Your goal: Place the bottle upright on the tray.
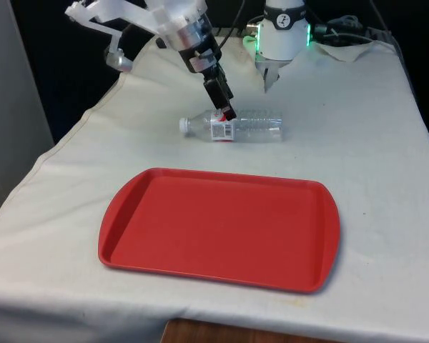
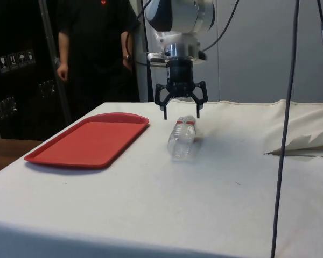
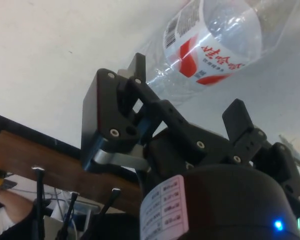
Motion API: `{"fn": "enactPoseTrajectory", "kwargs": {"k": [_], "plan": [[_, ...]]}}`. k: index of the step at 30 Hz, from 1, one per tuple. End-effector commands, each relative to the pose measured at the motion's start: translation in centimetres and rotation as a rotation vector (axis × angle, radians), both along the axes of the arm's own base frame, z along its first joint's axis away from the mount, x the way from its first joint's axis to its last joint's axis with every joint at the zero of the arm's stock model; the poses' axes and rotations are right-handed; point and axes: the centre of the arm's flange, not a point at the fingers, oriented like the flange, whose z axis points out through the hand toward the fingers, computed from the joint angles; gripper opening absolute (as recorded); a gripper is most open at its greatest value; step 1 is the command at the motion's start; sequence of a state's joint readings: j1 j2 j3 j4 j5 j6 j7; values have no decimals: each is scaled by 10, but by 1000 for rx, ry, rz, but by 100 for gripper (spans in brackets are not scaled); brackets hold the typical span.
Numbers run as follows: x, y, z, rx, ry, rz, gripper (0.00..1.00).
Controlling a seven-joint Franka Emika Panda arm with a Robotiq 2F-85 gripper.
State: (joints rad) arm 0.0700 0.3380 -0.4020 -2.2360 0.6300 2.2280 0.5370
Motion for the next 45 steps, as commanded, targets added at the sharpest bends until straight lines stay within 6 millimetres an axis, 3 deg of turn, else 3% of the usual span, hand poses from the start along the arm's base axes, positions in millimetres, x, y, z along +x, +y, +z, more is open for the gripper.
{"fn": "enactPoseTrajectory", "kwargs": {"k": [1, 16, 34, 45], "plan": [[0, -4, -1, 19, 1, -8, 100], [-1, -24, -10, 59, 28, -42, 100], [6, -45, -36, 157, 45, -89, 100], [6, -58, -38, 192, 79, -92, 100]]}}
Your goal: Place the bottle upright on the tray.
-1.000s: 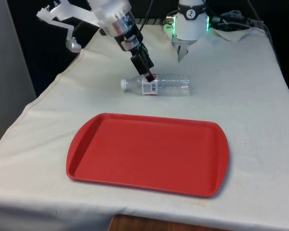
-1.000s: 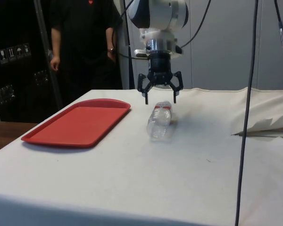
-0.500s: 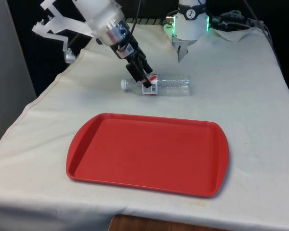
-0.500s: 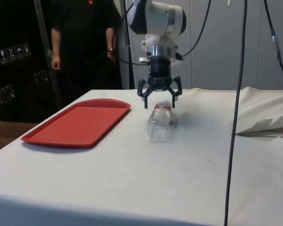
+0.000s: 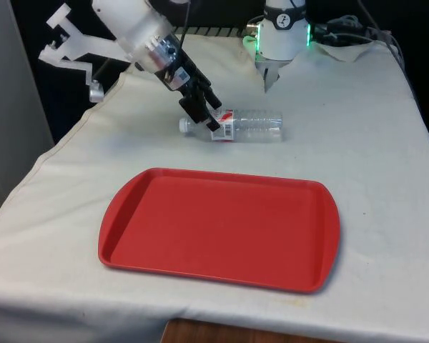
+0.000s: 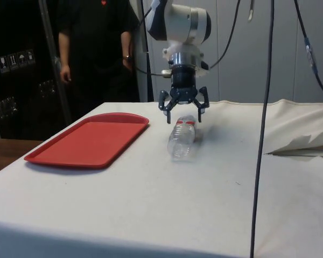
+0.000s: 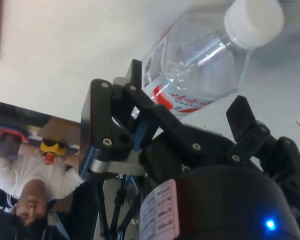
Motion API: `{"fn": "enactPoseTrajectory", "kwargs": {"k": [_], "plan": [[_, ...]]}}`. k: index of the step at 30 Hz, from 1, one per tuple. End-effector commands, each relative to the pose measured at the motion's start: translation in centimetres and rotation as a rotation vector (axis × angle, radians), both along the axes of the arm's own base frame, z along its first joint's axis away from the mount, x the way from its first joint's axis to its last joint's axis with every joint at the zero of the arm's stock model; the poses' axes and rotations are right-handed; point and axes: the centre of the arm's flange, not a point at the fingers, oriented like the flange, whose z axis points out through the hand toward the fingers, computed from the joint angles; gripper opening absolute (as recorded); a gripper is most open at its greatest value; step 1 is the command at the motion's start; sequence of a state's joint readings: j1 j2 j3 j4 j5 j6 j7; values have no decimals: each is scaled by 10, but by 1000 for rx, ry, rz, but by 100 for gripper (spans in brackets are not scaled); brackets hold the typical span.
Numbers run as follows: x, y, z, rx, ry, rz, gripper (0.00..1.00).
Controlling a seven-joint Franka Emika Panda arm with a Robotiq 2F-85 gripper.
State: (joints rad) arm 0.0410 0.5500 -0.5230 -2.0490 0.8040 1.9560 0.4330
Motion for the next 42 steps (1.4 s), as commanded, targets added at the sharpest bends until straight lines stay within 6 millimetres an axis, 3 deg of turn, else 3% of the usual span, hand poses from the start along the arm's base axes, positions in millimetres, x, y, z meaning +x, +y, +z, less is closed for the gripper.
{"fn": "enactPoseTrajectory", "kwargs": {"k": [1, 42], "plan": [[0, -1, -2, 17, 3, -2, 100], [-7, 5, -28, 97, -21, -10, 100]]}}
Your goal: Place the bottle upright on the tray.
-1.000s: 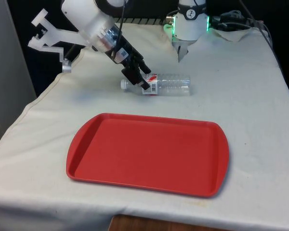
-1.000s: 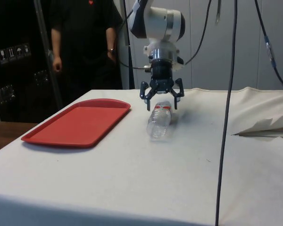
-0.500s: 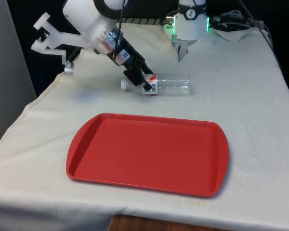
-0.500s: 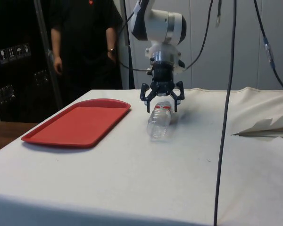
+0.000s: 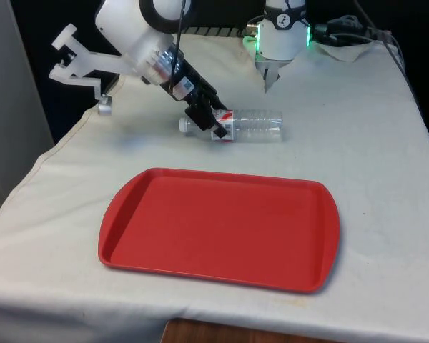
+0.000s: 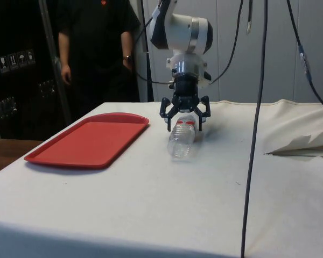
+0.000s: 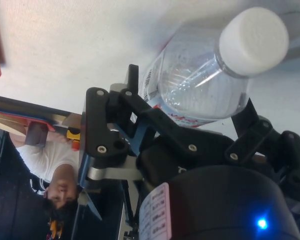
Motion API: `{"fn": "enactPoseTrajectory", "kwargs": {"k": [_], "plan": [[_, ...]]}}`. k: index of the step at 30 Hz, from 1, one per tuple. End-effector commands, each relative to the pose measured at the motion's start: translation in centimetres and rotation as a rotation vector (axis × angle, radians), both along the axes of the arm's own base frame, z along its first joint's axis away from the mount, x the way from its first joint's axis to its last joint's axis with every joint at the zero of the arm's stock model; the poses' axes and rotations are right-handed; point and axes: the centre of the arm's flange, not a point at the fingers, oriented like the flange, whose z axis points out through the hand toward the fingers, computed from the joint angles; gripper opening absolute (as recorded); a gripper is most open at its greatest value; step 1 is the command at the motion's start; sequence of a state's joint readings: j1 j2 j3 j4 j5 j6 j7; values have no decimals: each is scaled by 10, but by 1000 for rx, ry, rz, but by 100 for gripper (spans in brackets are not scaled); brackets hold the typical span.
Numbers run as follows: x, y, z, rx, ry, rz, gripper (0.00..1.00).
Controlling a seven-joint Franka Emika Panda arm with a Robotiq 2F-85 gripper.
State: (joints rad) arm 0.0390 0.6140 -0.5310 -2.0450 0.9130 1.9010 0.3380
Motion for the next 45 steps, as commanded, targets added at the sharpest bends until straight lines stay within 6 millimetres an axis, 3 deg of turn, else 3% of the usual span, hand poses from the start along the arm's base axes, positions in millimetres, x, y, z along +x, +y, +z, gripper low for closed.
{"fn": "enactPoseTrajectory", "kwargs": {"k": [1, 22, 45], "plan": [[0, 0, 0, 4, -1, -2, 100], [-2, -20, -5, 51, 8, -15, 100], [-2, -19, -14, 90, -3, -17, 100]]}}
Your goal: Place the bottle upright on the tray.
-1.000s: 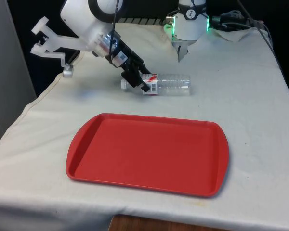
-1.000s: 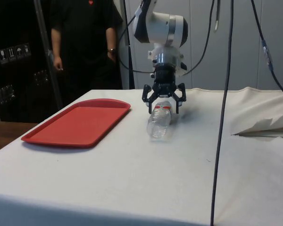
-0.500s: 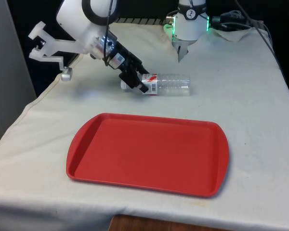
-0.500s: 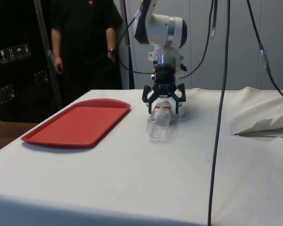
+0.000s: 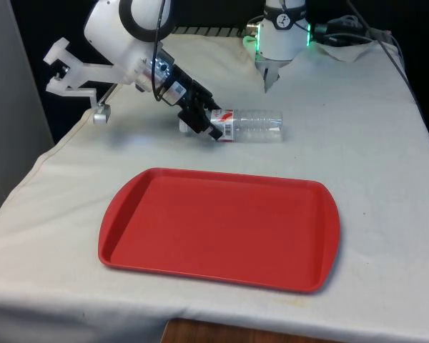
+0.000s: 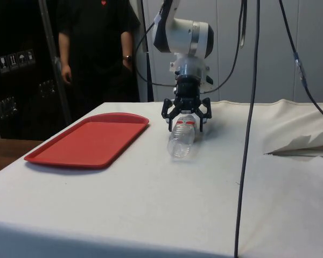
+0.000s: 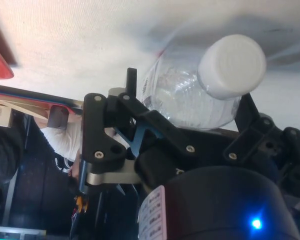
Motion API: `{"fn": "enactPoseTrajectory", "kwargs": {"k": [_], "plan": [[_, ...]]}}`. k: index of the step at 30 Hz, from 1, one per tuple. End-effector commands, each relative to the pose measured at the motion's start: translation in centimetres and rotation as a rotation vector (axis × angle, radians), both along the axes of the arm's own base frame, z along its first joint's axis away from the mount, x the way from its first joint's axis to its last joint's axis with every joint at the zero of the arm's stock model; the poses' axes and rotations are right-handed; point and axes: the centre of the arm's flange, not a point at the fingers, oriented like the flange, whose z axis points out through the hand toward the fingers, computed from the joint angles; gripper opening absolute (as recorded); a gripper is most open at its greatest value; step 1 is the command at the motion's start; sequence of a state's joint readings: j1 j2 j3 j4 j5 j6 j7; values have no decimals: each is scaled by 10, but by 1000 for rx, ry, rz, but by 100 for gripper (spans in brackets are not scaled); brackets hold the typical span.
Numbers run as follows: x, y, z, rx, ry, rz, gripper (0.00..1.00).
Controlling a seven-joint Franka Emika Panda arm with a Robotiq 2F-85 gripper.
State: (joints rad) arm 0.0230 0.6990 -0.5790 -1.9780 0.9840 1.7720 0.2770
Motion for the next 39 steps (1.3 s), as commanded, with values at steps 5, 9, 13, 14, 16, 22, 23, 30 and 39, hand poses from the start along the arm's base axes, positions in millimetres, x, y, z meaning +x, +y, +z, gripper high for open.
{"fn": "enactPoseTrajectory", "kwargs": {"k": [5, 9, 13, 14, 16, 22, 23, 30, 39], "plan": [[-1, 0, 0, 13, 0, -1, 100], [-1, 1, -1, 21, 3, 1, 100], [-2, 1, -2, 28, 5, 2, 100], [-2, 2, -3, 30, 6, 3, 100], [-2, 2, -4, 33, 8, 3, 100], [-2, 3, -5, 36, 8, 5, 100], [-2, 3, -5, 36, 8, 5, 100], [-3, 3, -5, 38, 10, 7, 81], [-3, 3, -5, 46, 11, 7, 32]]}}
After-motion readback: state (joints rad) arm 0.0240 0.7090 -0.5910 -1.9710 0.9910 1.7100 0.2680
